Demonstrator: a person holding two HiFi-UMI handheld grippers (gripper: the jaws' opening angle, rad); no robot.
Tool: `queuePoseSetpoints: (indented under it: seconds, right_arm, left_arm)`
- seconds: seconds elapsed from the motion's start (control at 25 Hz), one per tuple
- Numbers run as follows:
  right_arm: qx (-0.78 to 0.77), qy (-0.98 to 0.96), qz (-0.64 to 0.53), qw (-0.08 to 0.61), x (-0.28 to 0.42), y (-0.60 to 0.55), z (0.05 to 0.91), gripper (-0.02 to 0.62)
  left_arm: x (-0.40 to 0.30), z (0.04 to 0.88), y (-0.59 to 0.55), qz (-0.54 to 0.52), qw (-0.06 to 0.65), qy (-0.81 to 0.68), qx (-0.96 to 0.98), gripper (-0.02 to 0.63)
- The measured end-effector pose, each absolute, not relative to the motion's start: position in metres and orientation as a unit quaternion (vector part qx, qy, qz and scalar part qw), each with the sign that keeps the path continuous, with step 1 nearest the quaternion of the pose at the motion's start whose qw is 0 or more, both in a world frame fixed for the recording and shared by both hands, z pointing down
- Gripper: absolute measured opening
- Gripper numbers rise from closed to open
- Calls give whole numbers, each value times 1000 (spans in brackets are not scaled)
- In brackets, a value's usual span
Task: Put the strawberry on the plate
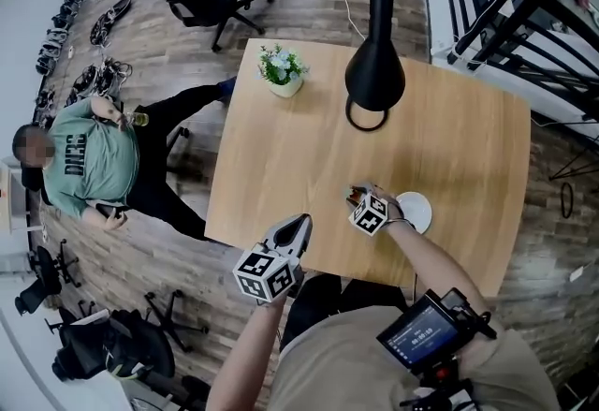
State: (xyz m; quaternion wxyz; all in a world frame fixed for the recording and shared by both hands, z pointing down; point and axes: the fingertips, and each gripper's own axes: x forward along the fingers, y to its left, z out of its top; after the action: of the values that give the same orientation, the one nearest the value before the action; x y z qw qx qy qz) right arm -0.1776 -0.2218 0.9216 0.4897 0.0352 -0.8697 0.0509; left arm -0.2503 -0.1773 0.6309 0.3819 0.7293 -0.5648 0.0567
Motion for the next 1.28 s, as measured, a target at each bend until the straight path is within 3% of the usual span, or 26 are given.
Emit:
queuePoseSetpoints:
  seconds: [0.48, 1.28]
  right_arm:
    - [47, -880, 55, 469, -194, -220, 914, 140]
    - [169, -938, 56, 299, -157, -244, 715, 140]
  left_arm:
    - [-271, 624, -160, 51, 379, -588, 713, 5]
    - [-217, 591, -170, 22, 349, -546, 761, 5]
